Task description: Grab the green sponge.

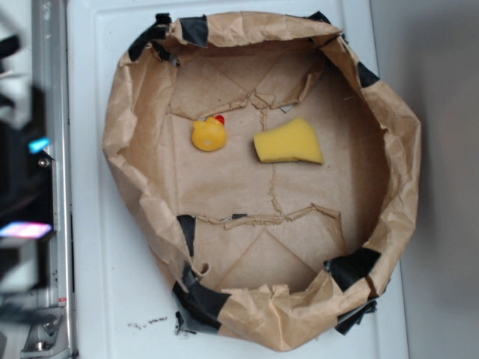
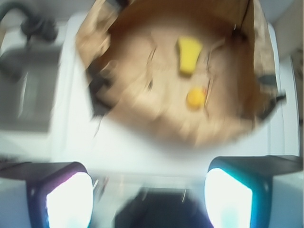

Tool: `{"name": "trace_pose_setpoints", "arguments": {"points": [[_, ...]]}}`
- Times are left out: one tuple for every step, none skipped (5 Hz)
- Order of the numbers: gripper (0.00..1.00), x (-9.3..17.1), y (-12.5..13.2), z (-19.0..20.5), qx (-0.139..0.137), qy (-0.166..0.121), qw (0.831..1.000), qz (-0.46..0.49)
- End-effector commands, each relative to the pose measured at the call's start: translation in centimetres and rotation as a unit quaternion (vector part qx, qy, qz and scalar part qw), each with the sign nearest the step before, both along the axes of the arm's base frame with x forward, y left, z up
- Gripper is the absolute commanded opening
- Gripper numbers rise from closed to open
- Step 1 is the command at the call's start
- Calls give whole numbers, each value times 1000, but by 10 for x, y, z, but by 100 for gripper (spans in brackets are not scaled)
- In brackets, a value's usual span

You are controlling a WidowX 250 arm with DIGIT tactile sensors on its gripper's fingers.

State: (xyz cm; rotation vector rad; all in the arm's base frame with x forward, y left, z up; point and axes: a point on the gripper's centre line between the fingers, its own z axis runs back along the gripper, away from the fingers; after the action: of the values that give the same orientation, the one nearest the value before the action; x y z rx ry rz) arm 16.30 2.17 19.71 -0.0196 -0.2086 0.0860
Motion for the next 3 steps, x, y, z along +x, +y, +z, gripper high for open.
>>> {"name": "trace_pose_setpoints", "arguments": {"points": [[100,80,25,-44,7,-92,996,-2],[100,106,17,-88,41,-52,997,-29],[100,123,11,-127,47,-15,996,-68]]}}
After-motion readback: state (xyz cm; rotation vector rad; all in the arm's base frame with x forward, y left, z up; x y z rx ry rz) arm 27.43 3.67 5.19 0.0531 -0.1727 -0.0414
